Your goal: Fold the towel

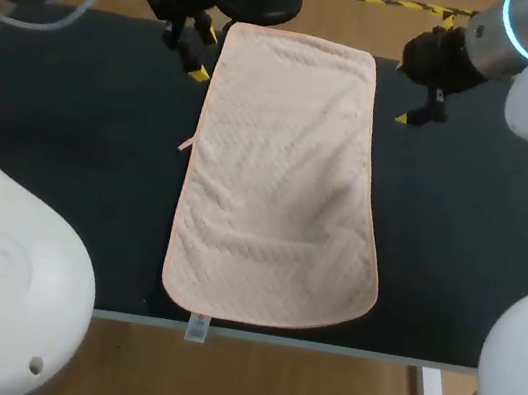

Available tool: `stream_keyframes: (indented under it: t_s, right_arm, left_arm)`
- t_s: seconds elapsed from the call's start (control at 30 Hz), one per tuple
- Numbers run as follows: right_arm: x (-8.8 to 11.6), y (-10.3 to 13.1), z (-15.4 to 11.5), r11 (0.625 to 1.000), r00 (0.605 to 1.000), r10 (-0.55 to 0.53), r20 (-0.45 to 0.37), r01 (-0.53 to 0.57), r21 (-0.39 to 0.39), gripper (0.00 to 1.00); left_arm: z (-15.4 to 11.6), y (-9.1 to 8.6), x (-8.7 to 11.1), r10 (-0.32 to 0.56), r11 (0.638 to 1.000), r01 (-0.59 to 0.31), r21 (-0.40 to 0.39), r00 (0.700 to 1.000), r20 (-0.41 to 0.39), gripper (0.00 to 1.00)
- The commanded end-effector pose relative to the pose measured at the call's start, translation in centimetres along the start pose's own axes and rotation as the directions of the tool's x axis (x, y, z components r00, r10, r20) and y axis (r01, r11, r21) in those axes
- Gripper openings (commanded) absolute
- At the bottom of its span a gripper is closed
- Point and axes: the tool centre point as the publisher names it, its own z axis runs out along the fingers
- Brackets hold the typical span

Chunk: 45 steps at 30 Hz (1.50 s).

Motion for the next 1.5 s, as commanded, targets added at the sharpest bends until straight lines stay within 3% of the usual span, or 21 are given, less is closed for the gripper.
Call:
stream_keyframes:
  t_s: [0.03, 0.23, 0.57, 0.67, 1.03, 1.13, 1.5]
  right_arm:
    - [0.5, 0.4, 1.7, 0.988, 0.998, 0.046, -0.030, -0.041, 0.149, 1.00]
    - [1.7, 0.6, 4.1, 0.981, 0.992, 0.109, -0.066, -0.096, 0.168, 1.00]
    - [2.6, -0.1, 8.3, 0.970, 0.979, 0.133, -0.154, -0.097, 0.223, 1.00]
    - [2.3, 0.2, 8.1, 0.979, 0.986, 0.060, -0.153, -0.028, 0.200, 1.00]
    - [2.3, 0.2, 8.1, 0.979, 0.986, 0.060, -0.153, -0.028, 0.200, 1.00]
    - [2.3, 0.2, 8.1, 0.979, 0.986, 0.060, -0.153, -0.028, 0.200, 1.00]
    - [4.6, -0.3, 11.8, 0.977, 0.961, 0.138, -0.240, -0.092, 0.192, 1.00]
  left_arm:
    - [1.9, 0.5, 0.3, 0.027, 0.999, -0.027, 0.020, 1.000, 0.016, 1.00]
    - [3.9, 1.0, 0.6, 0.037, 0.999, -0.037, 0.002, 0.999, 0.027, 1.00]
    - [7.5, 2.1, 0.2, -0.001, 0.999, 0.001, -0.046, 1.000, -0.010, 1.00]
    - [7.7, 2.2, 0.0, -0.011, 0.999, 0.010, -0.039, 1.000, -0.027, 1.00]
    - [7.7, 2.2, 0.0, -0.011, 0.999, 0.010, -0.039, 1.000, -0.027, 1.00]
    - [7.9, 2.8, 0.4, 0.018, 0.997, -0.020, -0.077, 0.999, -0.033, 1.00]
    - [10.9, 2.6, 0.6, 0.040, 0.996, -0.044, -0.074, 0.997, -0.061, 1.00]
